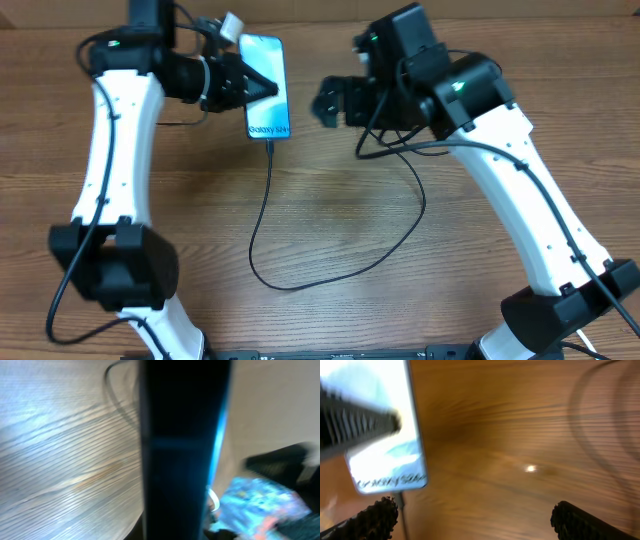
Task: Plug charger to phone and switch on socket
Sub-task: 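Release the plug and lower the phone onto the table with the left gripper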
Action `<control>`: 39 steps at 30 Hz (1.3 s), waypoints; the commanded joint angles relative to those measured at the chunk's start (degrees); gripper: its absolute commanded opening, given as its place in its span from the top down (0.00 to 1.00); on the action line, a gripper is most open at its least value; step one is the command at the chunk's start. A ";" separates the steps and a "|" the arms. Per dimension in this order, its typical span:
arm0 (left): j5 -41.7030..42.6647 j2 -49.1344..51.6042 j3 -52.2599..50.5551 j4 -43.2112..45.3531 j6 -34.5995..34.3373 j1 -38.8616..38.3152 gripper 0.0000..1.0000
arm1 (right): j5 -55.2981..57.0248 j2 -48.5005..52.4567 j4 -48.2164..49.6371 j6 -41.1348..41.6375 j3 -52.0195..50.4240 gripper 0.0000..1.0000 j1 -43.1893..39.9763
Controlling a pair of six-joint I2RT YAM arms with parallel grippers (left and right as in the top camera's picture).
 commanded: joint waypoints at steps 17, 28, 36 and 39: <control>-8.02 19.10 0.68 6.45 0.96 -9.16 0.92 | 9.64 0.20 -8.39 1.05 -0.61 0.00 -10.97; -9.51 23.19 0.68 8.48 1.09 -9.40 0.89 | 10.05 0.20 -6.45 1.07 -2.60 0.00 -10.97; -11.23 25.14 0.66 8.59 0.48 -9.86 0.88 | 10.05 0.20 -6.45 1.05 -2.60 0.00 -10.97; -11.21 26.27 0.66 8.72 -0.37 -9.86 0.87 | 10.05 0.20 -6.45 1.05 -2.60 0.00 -10.97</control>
